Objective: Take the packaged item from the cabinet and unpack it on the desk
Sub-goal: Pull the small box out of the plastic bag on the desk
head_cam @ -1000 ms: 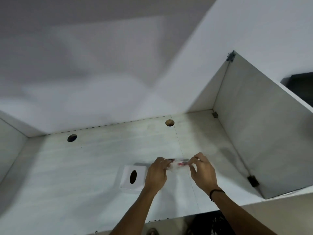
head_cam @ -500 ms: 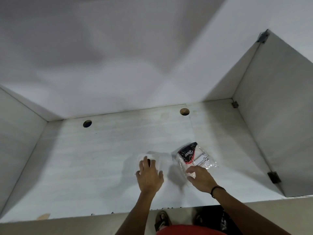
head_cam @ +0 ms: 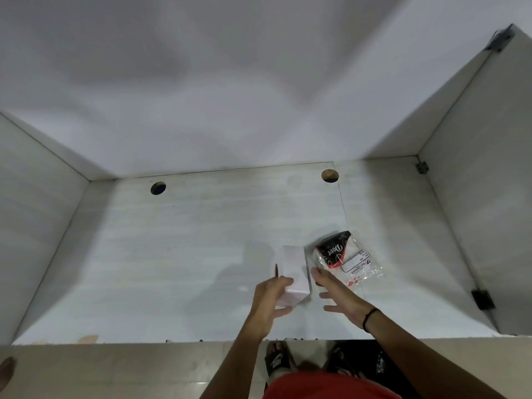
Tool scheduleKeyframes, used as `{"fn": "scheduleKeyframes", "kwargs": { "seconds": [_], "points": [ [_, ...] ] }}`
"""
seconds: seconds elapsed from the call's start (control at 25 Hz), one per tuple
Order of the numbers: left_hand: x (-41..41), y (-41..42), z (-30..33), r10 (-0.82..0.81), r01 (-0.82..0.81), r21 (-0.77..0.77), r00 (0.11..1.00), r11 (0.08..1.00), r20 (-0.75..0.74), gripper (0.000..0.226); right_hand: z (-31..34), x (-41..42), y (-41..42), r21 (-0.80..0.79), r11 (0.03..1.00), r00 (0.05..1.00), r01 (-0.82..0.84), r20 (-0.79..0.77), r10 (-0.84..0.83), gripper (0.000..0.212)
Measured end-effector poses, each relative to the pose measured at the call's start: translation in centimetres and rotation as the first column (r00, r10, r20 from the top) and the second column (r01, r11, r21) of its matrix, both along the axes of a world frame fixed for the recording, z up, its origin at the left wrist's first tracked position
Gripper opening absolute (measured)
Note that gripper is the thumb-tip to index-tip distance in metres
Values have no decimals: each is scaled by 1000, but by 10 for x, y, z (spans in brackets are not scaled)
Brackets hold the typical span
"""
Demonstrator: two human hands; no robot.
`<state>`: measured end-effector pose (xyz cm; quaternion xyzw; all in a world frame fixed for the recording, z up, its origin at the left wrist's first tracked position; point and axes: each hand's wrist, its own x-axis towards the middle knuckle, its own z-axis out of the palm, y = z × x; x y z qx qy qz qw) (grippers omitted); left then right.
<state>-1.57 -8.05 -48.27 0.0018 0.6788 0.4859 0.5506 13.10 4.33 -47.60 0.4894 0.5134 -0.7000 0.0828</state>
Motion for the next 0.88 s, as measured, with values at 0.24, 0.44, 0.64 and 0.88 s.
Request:
{"fn": "scheduleKeyframes", "kwargs": {
  "seconds": [0.24, 0.44, 0.64, 0.88],
  "points": [
    [12, -22, 8, 108, -138, 81, 949, 987, 298, 54, 31, -21, -25, -60, 998, 992, -22, -129, 15, 49],
    [-2, -26, 11, 6, -15, 51, 987, 999, 161, 63, 15, -21, -21, -181, 983, 987, 27, -149, -55, 47],
    [-16, -40, -1, 187, -190, 23, 978, 982, 88, 51, -17, -25, 1, -403, 868, 905, 290, -180, -386, 51],
    [-46, -68, -20, 420, -430, -33, 858, 902, 298, 54, -44, -22, 18, -397, 845, 925, 359, 29, -379, 34]
  ]
}}
